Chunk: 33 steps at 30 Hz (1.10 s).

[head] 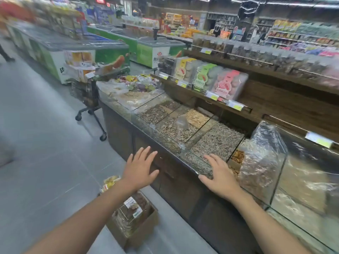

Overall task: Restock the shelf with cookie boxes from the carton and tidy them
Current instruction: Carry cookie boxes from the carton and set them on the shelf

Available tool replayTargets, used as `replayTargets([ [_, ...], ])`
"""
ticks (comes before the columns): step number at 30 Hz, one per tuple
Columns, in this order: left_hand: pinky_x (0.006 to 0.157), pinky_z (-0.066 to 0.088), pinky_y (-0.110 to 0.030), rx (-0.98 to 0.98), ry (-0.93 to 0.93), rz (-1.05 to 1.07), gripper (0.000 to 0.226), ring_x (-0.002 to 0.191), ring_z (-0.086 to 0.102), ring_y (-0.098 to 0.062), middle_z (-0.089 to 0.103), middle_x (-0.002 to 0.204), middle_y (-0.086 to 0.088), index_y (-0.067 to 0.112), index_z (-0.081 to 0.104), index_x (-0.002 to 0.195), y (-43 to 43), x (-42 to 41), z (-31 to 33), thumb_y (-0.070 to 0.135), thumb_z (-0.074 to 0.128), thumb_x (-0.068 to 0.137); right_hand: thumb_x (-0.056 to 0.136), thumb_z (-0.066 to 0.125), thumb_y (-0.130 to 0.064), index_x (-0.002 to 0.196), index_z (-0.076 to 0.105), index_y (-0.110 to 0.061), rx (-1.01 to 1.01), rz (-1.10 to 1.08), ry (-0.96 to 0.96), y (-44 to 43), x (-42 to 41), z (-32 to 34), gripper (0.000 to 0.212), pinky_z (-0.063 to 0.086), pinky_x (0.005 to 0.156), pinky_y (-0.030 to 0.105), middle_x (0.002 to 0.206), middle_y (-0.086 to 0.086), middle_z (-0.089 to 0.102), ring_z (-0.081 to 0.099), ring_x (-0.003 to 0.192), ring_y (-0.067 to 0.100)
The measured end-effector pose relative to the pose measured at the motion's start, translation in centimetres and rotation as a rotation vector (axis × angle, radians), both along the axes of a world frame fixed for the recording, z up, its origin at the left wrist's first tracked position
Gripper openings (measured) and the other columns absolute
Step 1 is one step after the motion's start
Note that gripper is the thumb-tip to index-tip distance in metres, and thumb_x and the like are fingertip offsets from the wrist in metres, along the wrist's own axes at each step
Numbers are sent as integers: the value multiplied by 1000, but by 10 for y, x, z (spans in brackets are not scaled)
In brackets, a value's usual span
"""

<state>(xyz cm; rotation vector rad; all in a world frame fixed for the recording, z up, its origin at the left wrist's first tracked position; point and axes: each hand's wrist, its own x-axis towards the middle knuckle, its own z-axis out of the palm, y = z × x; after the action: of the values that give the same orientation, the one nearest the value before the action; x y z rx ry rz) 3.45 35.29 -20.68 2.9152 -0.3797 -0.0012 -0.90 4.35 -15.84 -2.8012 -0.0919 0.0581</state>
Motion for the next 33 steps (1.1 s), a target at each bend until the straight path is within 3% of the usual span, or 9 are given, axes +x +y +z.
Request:
replayTargets([
  [10, 130, 15, -53, -22, 211, 273, 78, 163, 7, -27, 7, 177, -1, 32, 15, 168, 116, -4, -70, 66, 37, 101, 92, 61, -57, 161, 28, -34, -15, 194, 177, 99, 69, -66, 80, 30, 122, 51, 169, -5, 22, 24, 155, 22],
  [15, 128, 20, -54, -15, 238, 368, 118, 162, 15, -29, 15, 176, -2, 33, 20, 166, 151, 10, -101, 94, -7, 69, 92, 62, -57, 161, 29, -33, -23, 281, 255, 135, 122, -107, 80, 32, 121, 52, 168, -5, 23, 25, 155, 22],
  [18, 128, 19, -55, -31, 299, 432, 102, 162, 14, -29, 16, 176, -2, 34, 19, 167, 168, 27, -126, 84, 8, 79, 93, 63, -55, 161, 29, -33, -23, 321, 303, 153, 160, -136, 79, 31, 121, 48, 169, -6, 23, 25, 155, 21],
  [22, 129, 18, -53, -4, 385, 493, 76, 163, 10, -28, 12, 177, -3, 31, 18, 167, 184, 58, -161, 62, 44, 102, 93, 62, -55, 160, 29, -33, -8, 362, 404, 176, 213, -178, 78, 32, 121, 47, 168, -6, 25, 28, 153, 20],
  [33, 126, 20, -49, -42, 572, 571, 76, 161, 16, -29, 14, 176, -5, 29, 18, 166, 236, 131, -278, 52, 53, 103, 93, 69, -50, 159, 31, -28, -11, 336, 660, 219, 291, -312, 79, 39, 117, 55, 164, -1, 35, 39, 147, 26],
])
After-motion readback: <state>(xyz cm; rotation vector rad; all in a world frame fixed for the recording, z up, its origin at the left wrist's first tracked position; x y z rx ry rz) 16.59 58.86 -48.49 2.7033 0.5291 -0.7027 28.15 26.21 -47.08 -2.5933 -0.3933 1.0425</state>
